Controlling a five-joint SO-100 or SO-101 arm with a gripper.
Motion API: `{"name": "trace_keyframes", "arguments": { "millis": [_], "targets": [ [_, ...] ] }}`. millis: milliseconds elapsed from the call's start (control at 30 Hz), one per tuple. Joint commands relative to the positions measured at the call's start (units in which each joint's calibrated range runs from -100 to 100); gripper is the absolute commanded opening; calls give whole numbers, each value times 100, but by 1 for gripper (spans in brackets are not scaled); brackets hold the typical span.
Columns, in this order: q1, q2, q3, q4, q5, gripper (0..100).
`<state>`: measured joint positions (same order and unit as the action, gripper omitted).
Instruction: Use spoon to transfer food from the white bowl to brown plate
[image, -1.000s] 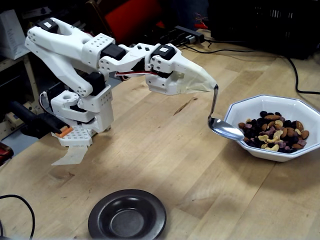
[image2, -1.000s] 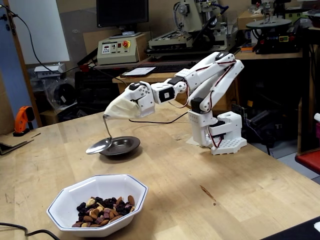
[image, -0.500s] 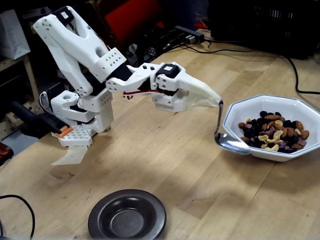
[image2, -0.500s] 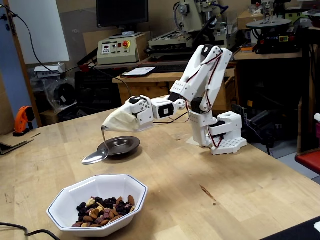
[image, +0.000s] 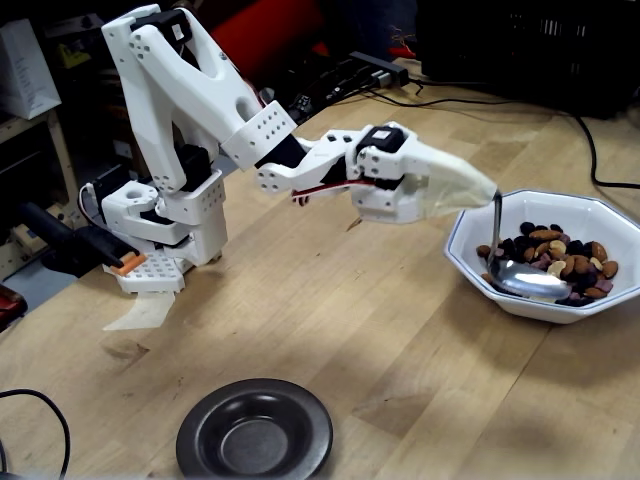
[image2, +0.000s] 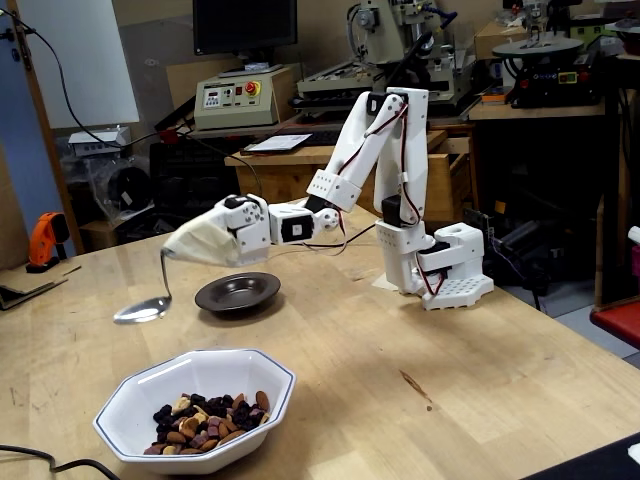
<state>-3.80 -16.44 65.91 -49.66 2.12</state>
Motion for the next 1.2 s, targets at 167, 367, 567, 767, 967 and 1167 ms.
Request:
{"name": "trace_keyframes", "arguments": {
  "millis": [167,367,567,767,967,1167],
  "targets": [
    [-13,-80,214,-149,288,4],
    [-50,-97,790,-157,659,4],
    [-57,-388,869,-149,650,4],
    [-176,-491,852,-149,650,4],
    [-191,-499,852,-149,650,4],
    [-213,-636,852,-141,650,4]
  ]
}}
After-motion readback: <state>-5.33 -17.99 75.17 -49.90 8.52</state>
